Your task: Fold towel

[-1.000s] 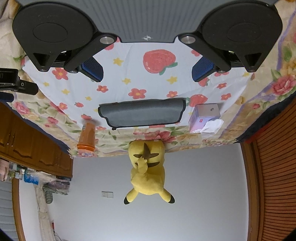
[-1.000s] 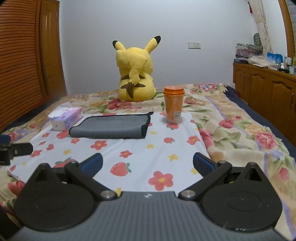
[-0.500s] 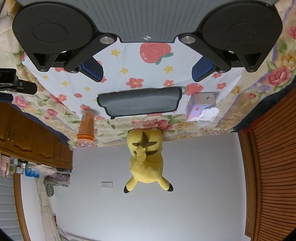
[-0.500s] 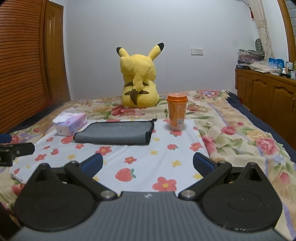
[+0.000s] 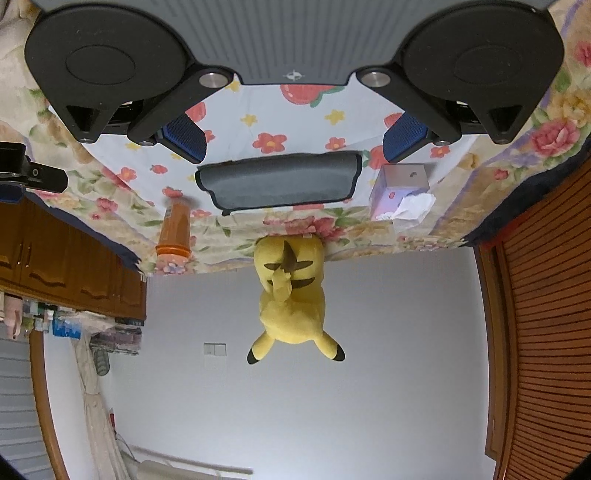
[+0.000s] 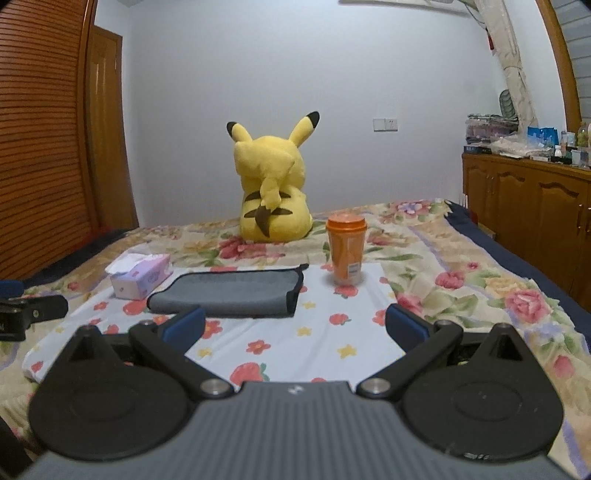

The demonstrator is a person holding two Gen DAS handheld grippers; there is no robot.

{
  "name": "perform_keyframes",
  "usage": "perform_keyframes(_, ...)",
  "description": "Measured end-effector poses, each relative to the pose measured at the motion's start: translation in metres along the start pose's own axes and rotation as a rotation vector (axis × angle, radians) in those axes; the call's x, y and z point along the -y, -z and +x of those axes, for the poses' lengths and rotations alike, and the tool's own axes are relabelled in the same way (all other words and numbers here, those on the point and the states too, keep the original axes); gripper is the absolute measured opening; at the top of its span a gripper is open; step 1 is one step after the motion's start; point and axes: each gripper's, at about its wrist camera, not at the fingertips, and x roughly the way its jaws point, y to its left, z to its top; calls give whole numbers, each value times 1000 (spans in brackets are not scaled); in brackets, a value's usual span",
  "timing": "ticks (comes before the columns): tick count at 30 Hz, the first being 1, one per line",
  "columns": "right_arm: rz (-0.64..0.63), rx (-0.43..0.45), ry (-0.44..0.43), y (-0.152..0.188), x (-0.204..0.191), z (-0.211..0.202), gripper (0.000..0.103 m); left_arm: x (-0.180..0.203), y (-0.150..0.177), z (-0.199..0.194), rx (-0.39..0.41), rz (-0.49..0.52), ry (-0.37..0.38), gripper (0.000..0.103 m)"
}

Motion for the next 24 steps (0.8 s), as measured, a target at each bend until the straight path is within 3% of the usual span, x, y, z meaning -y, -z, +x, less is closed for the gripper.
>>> perform_keyframes(24,-2,27,7,-2,2,-3,103,1,-1,0,8,4,2,103)
